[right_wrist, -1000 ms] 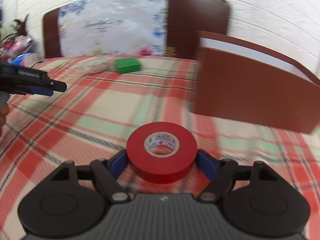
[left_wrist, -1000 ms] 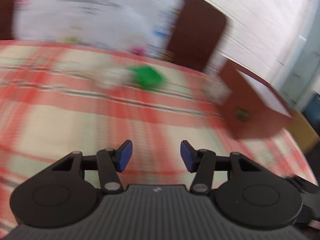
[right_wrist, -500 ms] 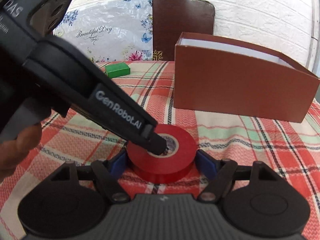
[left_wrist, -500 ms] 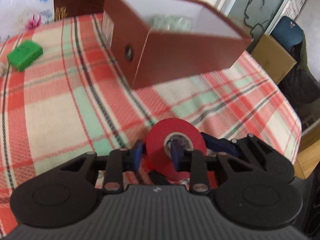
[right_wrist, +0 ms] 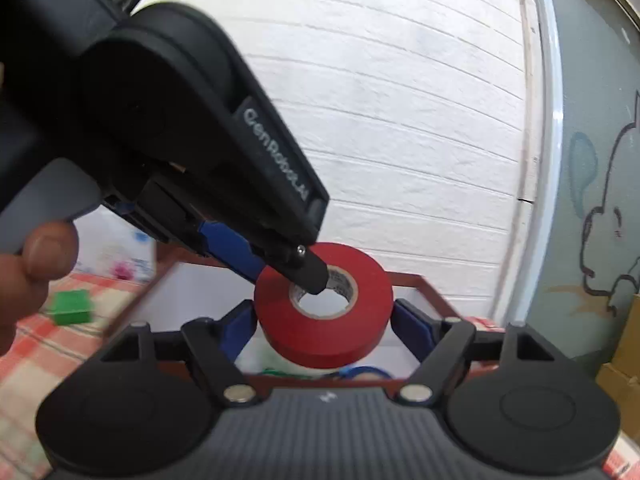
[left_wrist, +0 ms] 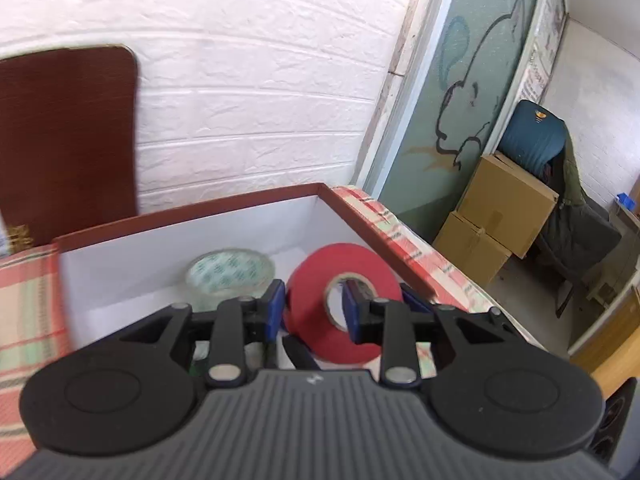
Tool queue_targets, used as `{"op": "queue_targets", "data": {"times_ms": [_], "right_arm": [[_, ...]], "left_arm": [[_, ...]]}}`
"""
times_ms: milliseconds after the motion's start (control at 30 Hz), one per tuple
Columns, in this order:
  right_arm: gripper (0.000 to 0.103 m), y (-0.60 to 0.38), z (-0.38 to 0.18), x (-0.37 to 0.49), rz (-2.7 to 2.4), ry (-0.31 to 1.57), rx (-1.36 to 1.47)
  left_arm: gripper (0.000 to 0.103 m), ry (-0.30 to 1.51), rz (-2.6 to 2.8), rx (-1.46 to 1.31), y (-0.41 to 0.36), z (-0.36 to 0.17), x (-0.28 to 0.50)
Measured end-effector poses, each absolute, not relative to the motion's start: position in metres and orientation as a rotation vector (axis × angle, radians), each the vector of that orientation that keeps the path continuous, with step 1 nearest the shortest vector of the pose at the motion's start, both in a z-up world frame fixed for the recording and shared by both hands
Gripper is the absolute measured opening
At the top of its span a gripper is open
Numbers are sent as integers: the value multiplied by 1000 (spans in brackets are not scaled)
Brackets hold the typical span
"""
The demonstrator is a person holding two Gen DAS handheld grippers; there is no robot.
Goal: Organize objects
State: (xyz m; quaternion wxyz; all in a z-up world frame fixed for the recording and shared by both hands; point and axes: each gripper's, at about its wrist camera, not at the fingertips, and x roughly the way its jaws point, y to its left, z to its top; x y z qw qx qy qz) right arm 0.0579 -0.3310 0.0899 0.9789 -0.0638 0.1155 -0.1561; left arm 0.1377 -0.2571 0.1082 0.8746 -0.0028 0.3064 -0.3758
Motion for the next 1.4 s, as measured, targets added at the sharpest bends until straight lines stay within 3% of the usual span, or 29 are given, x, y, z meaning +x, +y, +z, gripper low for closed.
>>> {"op": "queue_targets", "data": {"times_ms": [67, 200, 433, 733, 1200, 1400], "right_arm": [[82, -349, 81, 79, -356, 274, -154], [81, -361, 74, 73, -405, 246, -111], [81, -333, 68, 24, -416, 189, -6], [81, -318, 70, -26, -344, 355, 209], [84, -300, 77, -57, -297, 447, 402], [86, -283, 72, -66, -275, 470, 448]], "left_arm": [[37, 680, -759, 5, -266, 101, 143], [42, 636, -785, 19, -250, 101, 134], [41, 568, -733, 59, -209, 118, 104], [48, 626, -574, 127, -170, 109, 62], [93, 682, -307, 163, -106, 70, 14], [98, 732, -265, 190, -94, 49, 5]]}}
